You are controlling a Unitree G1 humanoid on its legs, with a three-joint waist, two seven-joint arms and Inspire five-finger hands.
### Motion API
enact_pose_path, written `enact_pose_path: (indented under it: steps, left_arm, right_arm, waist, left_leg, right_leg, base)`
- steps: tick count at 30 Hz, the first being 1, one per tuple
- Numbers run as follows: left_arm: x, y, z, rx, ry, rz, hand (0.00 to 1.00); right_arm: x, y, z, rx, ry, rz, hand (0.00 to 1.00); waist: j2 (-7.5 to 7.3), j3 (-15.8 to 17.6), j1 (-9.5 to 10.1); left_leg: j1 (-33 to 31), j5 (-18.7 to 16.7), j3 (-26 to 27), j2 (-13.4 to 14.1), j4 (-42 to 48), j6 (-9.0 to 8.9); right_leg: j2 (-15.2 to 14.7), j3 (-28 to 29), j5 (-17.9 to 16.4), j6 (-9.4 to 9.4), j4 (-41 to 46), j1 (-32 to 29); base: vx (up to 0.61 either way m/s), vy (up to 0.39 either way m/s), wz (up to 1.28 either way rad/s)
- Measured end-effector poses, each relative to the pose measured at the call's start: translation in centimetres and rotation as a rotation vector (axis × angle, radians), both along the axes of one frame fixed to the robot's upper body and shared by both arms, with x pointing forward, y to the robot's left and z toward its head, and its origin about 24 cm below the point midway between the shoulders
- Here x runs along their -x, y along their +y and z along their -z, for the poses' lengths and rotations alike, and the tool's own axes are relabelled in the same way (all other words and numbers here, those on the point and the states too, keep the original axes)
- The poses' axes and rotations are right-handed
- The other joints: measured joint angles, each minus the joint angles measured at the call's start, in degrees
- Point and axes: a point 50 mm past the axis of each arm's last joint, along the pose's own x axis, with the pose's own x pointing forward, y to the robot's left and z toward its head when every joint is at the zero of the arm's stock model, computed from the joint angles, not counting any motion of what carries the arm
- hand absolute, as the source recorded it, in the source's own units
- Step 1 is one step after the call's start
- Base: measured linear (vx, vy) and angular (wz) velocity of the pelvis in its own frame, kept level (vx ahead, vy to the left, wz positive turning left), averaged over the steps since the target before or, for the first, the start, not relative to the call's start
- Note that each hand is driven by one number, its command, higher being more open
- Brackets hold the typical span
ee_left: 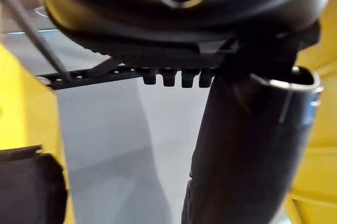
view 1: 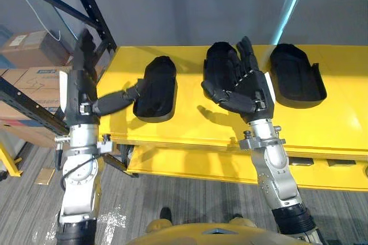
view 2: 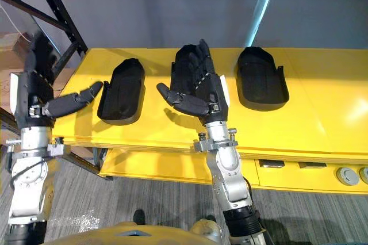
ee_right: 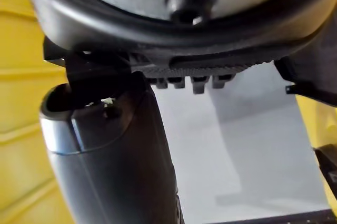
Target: Walk over and take three plastic housings, then place them on the shelf
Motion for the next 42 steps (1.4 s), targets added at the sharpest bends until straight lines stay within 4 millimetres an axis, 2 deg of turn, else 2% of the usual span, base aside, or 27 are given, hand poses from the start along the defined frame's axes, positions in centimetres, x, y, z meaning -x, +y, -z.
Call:
enact_pose_path:
  steps: [2, 6, 11, 18, 21, 32, 42]
  left_arm:
    - [1.0, -0.2, 1.4, 0.004, 0.068, 0.002, 1.0]
    - [1.7, -0.5, 2.8, -0.054, 0.172, 0.012, 1.0]
    - [1.4, -0.8, 4.4, -0.138, 0.273, 0.009, 1.0]
    - [1.5, -0.7, 8.7, -0.217, 0.523, -0.024, 1.0]
    - [1.1, -0.5, 8.4, -0.234, 0.511, -0.04, 1.0]
    - [-0.8, -0.4, 9.9, -0.233, 0.531, -0.168, 1.0]
    - [-1.7, 0.0, 10.6, -0.209, 0.532, -0.291, 1.0]
  right_arm:
    - [0.1, -0.4, -0.3, -0.02, -0.029, 0.049, 1.0]
    - [0.5, -1.1, 0.0, -0.035, -0.023, 0.094, 1.0]
    - [0.6, -1.3, 0.3, -0.034, -0.011, 0.105, 1.0]
    - [0.6, -1.3, 0.3, -0.033, -0.006, 0.115, 1.0]
    - [0.6, -1.4, 0.3, -0.025, -0.006, 0.11, 1.0]
    - [0.6, -1.3, 0.3, -0.011, -0.01, 0.088, 1.0]
    - [0.6, -1.3, 0.3, -0.01, -0.007, 0.083, 1.0]
  waist:
    - [-0.05, -0.12, 0.18]
    - [-0.17, -0.93, 0.77]
    - [-0.26, -1.34, 1.36]
    - [-0.31, -1.45, 1.39]
    - [-0.27, -1.56, 1.38]
    - [0.11, -2.33, 1.02]
    - [-0.5, -2.89, -0.1]
  left_leg:
    - [-0.11, -0.01, 0.0, 0.02, -0.01, 0.0]
    - [-0.81, -0.08, 0.07, 0.15, -0.03, -0.06]
    - [-0.82, -0.08, 0.31, 0.29, -0.03, -0.07]
    - [-0.94, -0.2, 1.32, 0.34, -0.02, -0.15]
    - [-0.82, -0.21, 1.75, 0.38, -0.02, -0.16]
    - [-0.6, -0.22, 3.63, 0.42, -0.07, -0.12]
    - [-0.29, -0.17, 5.34, 0.48, -0.24, -0.08]
  right_leg:
    - [0.05, -0.04, 0.01, 0.0, -0.12, -0.01]
    - [0.36, -0.09, 0.45, -0.01, -1.23, -0.1]
    - [0.5, 0.06, 0.62, -0.07, -1.4, -0.17]
    - [0.66, 0.98, 1.42, -0.15, -2.13, -0.7]
    - [0.69, 1.37, 1.53, -0.21, -2.13, -0.88]
    - [0.94, 3.31, 2.87, -0.32, -3.32, -1.47]
    - [1.19, 5.13, 3.91, -0.45, -4.06, -2.09]
  base:
    - [0.0, 0.0, 0.0]
    - [0.0, 0.0, 0.0]
    - [0.0, 0.0, 0.0]
    - [0.0, -0.004, -0.06]
    - [-0.01, -0.004, -0.08]
    - [-0.03, -0.002, -0.09]
    - [-0.02, -0.002, -0.09]
